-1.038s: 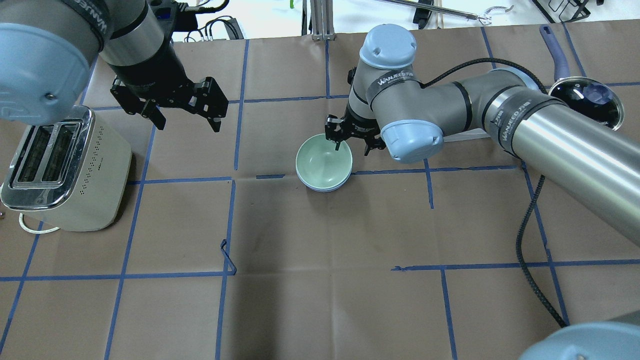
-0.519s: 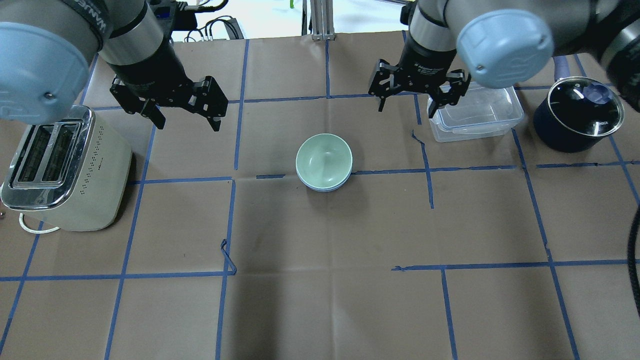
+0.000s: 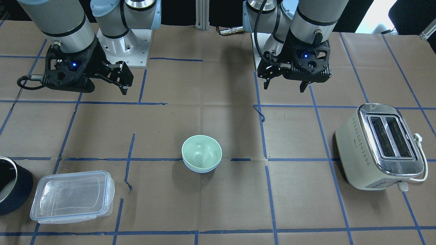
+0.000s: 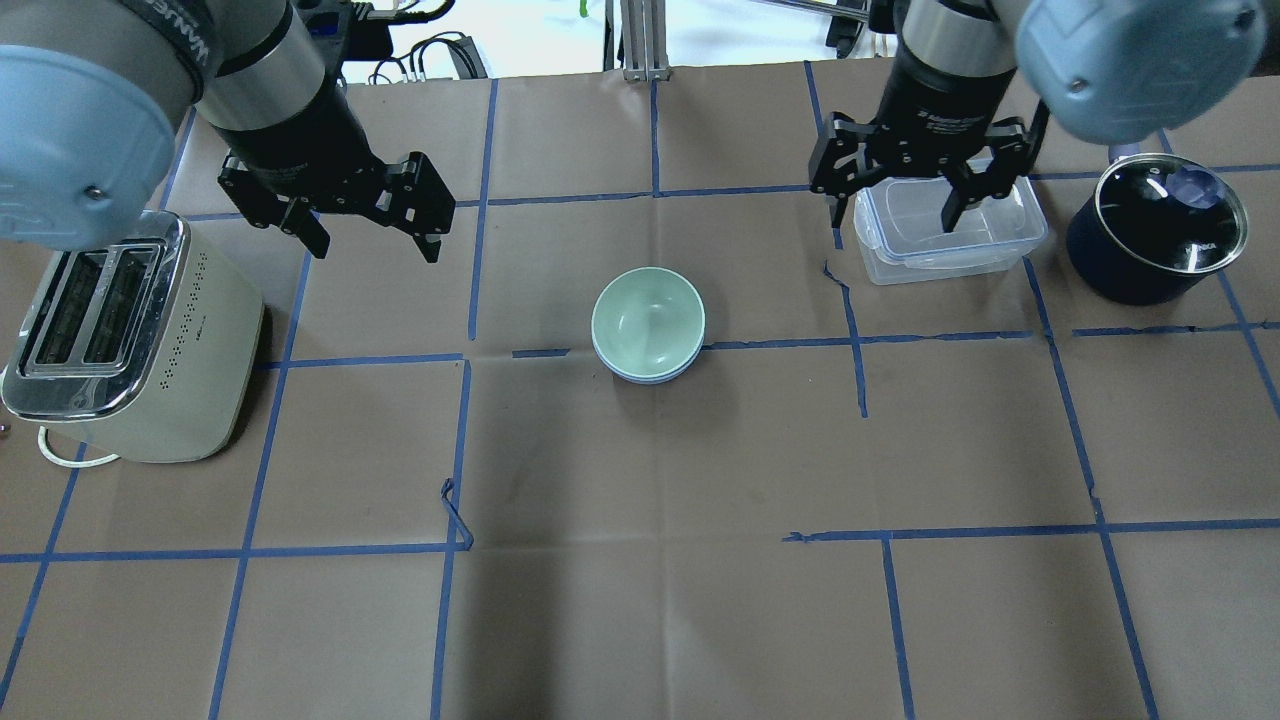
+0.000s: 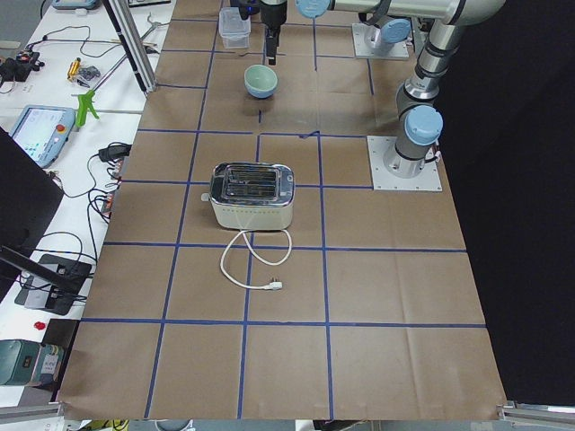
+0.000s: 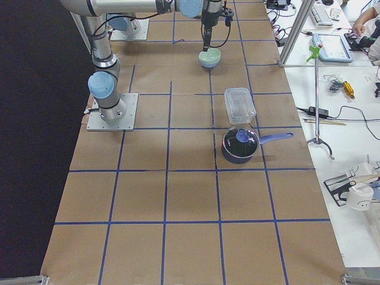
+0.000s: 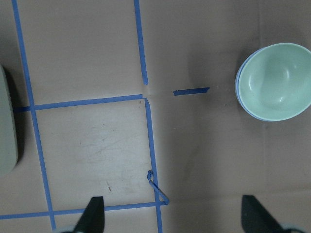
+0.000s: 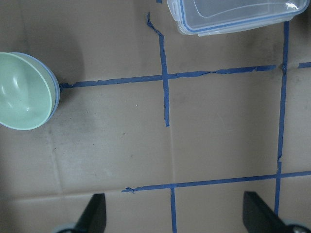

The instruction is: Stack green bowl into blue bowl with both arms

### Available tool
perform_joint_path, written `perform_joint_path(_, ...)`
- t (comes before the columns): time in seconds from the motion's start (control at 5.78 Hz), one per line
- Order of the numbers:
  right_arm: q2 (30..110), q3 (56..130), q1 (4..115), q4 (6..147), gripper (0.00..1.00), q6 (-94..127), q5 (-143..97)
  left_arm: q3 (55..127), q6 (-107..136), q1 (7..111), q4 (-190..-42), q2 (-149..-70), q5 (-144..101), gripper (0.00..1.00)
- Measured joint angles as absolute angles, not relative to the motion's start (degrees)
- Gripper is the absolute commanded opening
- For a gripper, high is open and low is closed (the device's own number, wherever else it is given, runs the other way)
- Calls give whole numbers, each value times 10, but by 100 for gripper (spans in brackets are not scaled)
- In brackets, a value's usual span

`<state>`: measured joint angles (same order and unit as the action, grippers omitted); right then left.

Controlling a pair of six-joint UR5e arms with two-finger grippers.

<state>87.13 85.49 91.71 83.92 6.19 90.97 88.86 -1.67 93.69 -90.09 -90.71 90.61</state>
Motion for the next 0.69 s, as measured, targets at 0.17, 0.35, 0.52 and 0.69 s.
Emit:
perform_joint_path(0.17,879,855,916,831,100,60,911,889,-17,937,-901,-907,906,98)
perform_joint_path(0.35,882,855,916,829,100,60,911,889,-17,937,-901,-907,907,98)
perform_joint_path(0.52,883,856,916,828,100,60,911,889,-17,937,-901,-907,907,98)
perform_joint_path(0.69,883,856,916,828,100,60,911,889,-17,937,-901,-907,907,98)
